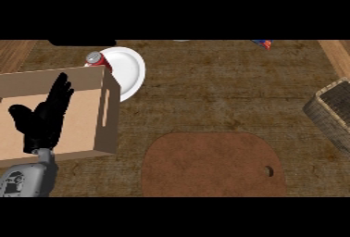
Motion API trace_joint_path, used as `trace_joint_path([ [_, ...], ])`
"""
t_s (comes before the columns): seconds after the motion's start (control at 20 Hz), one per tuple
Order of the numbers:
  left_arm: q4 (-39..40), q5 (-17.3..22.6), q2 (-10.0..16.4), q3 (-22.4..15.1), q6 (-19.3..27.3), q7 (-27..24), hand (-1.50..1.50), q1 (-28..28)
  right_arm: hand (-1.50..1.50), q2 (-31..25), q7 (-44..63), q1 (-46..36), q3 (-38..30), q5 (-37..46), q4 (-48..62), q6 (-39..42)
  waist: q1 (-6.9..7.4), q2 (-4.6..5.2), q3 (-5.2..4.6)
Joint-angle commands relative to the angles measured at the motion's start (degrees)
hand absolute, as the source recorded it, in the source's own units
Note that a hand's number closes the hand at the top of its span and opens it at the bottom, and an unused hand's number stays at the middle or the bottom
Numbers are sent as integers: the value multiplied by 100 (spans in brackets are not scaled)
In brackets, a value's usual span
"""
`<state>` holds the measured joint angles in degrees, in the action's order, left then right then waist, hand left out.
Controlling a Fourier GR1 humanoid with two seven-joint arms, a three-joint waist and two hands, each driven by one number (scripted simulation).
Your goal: Pick the eggplant from the cutting board and place it in the basket
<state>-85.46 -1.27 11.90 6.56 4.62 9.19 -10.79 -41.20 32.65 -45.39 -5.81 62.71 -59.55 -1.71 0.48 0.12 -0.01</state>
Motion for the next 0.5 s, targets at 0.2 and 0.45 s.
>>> trace_joint_path([
  [0.2,-376,62,46,26,-77,300,0,82,150,-78,-57,-280,-245,11,1048,484,17,-8,2],
  [0.45,-95,-168,-66,-10,138,173,0,-55,150,98,-57,-440,-226,-72,1218,1016,-2,-8,1],
])
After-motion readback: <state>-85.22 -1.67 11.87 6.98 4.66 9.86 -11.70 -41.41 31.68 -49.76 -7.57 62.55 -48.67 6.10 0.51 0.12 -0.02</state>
